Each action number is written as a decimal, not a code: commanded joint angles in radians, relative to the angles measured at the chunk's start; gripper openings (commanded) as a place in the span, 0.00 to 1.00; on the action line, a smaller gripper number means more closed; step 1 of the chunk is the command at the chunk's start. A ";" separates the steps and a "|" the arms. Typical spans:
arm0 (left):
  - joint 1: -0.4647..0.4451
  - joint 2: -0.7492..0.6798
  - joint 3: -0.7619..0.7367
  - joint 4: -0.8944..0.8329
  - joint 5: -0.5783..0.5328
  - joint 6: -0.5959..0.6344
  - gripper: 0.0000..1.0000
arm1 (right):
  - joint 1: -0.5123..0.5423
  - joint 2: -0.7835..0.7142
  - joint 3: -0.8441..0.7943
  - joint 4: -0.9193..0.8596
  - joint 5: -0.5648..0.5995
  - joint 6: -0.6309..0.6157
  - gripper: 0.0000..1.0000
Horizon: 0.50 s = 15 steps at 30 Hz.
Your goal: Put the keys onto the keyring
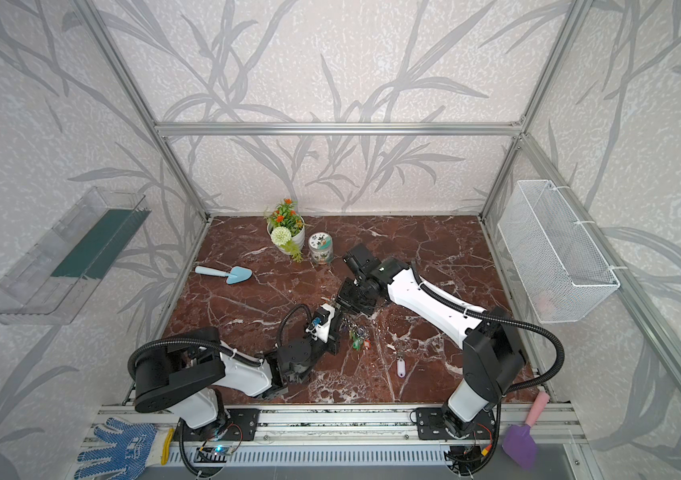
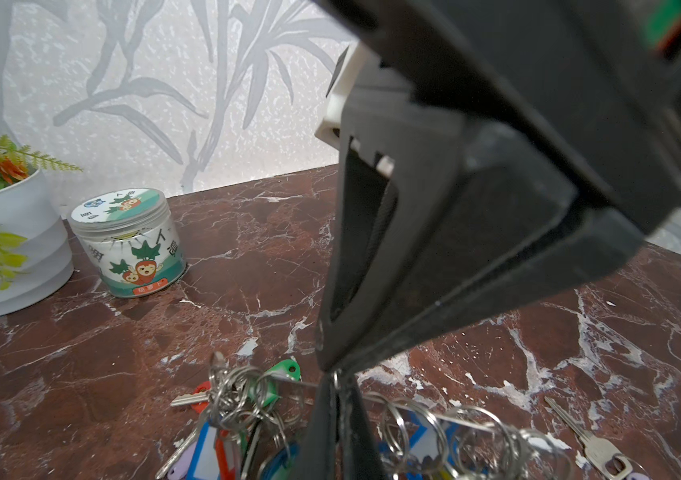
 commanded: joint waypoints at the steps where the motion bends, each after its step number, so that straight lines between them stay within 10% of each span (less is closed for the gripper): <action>1: 0.027 -0.046 0.016 -0.102 0.027 -0.020 0.00 | -0.012 -0.070 0.011 0.001 0.042 -0.113 0.34; 6: 0.069 -0.132 0.035 -0.233 0.145 -0.020 0.00 | -0.059 -0.174 -0.082 0.145 0.048 -0.283 0.68; 15: 0.226 -0.280 0.056 -0.426 0.445 -0.123 0.00 | -0.154 -0.362 -0.432 0.598 -0.082 -0.513 0.71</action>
